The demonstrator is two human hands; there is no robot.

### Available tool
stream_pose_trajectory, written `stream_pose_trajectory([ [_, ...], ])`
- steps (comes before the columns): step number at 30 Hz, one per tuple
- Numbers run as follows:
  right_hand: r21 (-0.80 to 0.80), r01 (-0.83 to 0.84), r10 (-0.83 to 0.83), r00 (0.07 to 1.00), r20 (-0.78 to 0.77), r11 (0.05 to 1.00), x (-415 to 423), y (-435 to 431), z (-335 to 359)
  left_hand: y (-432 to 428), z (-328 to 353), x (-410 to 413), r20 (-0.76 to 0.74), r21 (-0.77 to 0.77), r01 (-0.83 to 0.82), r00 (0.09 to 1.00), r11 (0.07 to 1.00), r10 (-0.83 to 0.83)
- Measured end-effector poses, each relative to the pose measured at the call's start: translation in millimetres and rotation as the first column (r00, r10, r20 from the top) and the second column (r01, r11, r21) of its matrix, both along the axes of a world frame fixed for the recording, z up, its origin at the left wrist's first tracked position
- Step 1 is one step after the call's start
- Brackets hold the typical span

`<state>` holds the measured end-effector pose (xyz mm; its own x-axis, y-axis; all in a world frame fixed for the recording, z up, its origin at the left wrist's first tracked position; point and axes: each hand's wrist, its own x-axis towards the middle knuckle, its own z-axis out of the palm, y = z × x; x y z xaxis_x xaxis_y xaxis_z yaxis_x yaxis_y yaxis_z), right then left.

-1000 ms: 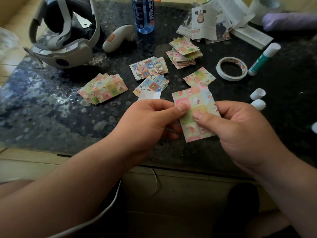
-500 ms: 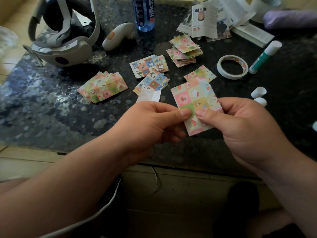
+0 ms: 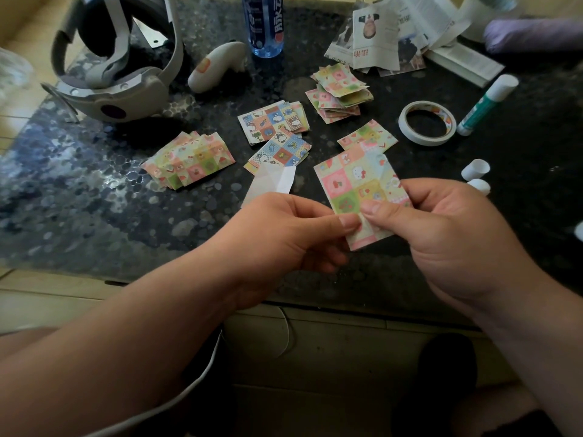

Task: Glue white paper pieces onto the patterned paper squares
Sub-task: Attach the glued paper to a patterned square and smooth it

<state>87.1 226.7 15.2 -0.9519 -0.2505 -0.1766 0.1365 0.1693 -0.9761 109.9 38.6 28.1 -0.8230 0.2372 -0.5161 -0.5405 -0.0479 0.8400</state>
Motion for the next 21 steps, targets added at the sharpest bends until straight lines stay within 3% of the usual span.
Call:
stream_pose_trajectory([
  [21, 0.125, 0.023, -0.013, 0.997, -0.081, 0.992, 1.2, 0.0, 3.1, 2.6, -3.9, 1.2, -0.053, -0.012, -0.001, 0.999, 1.000, 0.001],
])
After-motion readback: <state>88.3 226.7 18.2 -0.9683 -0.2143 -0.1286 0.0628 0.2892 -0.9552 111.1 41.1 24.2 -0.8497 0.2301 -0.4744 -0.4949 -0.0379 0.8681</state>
